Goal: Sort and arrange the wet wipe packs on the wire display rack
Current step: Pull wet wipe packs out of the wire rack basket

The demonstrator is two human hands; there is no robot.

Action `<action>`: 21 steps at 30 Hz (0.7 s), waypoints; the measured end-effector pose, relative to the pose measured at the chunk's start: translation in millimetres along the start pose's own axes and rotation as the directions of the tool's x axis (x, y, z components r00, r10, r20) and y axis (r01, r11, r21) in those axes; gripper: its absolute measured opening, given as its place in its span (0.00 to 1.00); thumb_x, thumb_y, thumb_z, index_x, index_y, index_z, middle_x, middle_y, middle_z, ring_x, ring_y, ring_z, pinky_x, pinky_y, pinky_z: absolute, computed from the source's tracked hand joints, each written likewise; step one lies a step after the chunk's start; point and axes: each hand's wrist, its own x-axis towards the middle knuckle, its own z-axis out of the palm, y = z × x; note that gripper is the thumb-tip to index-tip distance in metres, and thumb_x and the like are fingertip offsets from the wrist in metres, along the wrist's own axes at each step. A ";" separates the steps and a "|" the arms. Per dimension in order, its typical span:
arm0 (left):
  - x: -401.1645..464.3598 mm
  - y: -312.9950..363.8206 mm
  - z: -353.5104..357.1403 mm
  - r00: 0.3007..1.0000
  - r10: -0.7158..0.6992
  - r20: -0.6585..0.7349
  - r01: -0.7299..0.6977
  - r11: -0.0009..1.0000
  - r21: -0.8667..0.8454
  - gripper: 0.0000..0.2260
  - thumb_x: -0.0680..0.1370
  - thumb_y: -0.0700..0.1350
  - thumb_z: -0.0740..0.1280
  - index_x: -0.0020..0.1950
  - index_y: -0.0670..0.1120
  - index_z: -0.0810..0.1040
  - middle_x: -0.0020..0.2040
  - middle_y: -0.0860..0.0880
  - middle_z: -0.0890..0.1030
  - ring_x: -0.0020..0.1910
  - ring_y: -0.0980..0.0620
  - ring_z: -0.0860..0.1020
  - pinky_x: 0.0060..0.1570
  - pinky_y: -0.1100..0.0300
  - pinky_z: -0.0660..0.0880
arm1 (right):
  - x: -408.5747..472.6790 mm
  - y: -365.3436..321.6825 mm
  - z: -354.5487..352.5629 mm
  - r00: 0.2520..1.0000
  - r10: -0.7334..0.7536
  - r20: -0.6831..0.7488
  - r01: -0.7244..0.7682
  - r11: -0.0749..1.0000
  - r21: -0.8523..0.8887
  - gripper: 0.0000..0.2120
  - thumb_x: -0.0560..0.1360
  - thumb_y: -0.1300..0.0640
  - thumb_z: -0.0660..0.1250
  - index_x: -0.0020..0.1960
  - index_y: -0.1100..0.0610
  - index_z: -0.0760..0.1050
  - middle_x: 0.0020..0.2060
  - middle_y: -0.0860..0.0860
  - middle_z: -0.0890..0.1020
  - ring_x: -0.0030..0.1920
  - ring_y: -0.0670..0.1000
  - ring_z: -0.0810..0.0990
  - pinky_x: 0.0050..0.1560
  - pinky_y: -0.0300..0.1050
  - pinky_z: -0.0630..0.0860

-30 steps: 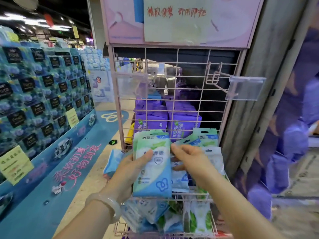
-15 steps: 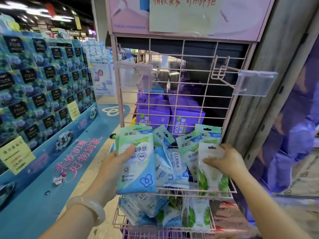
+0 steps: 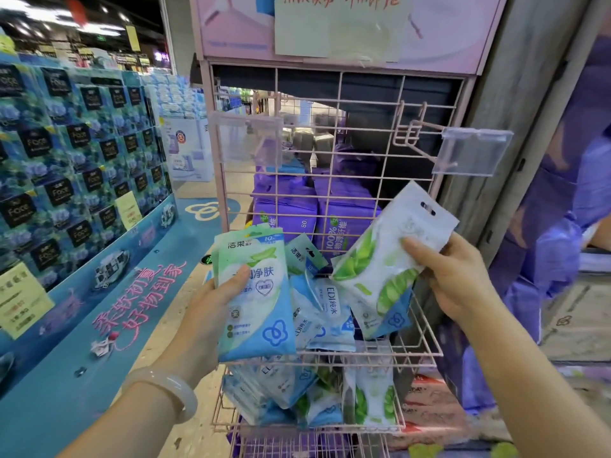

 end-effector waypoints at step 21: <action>-59.5 -64.8 -24.6 0.985 -0.138 0.107 0.115 0.974 0.193 0.19 0.65 0.50 0.70 0.52 0.42 0.81 0.48 0.43 0.86 0.47 0.43 0.84 0.47 0.52 0.80 | -20.2 47.1 -18.4 0.973 0.053 -0.225 -0.193 0.718 -0.668 0.26 0.67 0.56 0.74 0.61 0.61 0.70 0.57 0.61 0.78 0.53 0.55 0.80 0.52 0.50 0.79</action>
